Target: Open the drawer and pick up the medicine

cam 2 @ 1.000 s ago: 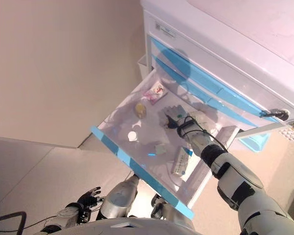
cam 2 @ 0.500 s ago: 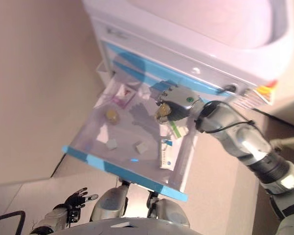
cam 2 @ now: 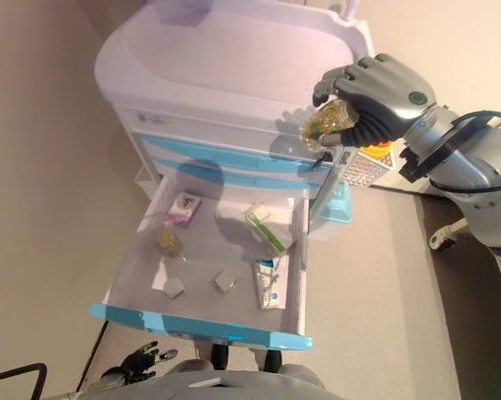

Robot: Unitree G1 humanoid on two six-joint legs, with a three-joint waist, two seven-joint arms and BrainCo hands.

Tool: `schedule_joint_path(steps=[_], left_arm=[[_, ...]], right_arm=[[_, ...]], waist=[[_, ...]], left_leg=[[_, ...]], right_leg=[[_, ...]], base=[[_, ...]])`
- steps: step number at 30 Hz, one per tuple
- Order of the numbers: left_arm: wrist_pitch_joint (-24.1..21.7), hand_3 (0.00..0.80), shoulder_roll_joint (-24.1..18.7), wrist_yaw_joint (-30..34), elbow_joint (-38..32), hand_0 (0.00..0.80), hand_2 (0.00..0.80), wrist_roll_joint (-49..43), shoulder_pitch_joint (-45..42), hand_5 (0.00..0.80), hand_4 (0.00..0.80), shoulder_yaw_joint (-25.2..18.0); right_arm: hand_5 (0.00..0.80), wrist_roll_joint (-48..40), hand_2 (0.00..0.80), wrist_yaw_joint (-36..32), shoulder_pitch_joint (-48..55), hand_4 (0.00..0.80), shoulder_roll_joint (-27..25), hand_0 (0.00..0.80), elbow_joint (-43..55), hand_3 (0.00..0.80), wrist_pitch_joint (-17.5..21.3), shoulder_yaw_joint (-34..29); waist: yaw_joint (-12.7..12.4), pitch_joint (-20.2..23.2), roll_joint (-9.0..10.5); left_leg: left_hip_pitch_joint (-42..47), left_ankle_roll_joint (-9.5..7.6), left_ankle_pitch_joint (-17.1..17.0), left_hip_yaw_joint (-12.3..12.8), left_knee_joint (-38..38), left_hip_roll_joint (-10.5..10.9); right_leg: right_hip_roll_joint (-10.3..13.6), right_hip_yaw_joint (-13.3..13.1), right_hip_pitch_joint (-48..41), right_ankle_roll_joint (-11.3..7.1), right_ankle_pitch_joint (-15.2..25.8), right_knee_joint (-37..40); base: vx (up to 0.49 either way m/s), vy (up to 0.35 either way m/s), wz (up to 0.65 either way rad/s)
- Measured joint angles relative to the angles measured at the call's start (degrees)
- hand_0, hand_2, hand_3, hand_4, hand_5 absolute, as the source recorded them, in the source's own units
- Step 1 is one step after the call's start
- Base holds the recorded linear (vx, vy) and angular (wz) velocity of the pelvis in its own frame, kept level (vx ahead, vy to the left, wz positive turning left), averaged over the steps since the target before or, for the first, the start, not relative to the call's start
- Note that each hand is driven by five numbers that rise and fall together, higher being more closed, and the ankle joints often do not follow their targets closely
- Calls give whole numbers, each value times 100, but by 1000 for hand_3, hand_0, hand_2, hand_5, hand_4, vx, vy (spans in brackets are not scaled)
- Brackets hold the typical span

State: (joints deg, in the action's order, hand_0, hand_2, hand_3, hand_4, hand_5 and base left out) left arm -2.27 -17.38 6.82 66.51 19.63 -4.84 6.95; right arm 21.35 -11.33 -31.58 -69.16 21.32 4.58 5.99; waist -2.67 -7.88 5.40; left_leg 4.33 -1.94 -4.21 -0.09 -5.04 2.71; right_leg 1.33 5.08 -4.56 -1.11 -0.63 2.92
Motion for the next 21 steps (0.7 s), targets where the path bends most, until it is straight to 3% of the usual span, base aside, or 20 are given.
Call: schedule_joint_path(steps=[7,13,21], left_arm=[[136,0,7,-10,25,0,0,0,-94,0,0,4],[264,0,-9,-14,-10,0,0,-1,-70,0,0,13],[481,0,-167,-19,-63,0,0,-1,-80,0,0,230]], right_arm=[[800,-8,800,342,-1439,800,-324,800,-982,800,-690,494],[800,28,800,315,-2762,800,-322,800,-2299,800,-1062,1933],[800,67,800,-116,-3726,800,536,800,-4791,800,-1352,3510]], waist=[[-72,63,17],[-367,112,67],[-828,103,83]], left_leg=[[24,-9,-16,-145,1,17],[99,-14,-31,-374,2,62],[-26,23,-147,-783,2,99]], right_leg=[[4,155,-130,-1,3,69],[6,385,-364,0,3,202],[17,717,-393,-17,-17,231]], base=[[53,2,12],[38,-3,20],[16,-5,27]])
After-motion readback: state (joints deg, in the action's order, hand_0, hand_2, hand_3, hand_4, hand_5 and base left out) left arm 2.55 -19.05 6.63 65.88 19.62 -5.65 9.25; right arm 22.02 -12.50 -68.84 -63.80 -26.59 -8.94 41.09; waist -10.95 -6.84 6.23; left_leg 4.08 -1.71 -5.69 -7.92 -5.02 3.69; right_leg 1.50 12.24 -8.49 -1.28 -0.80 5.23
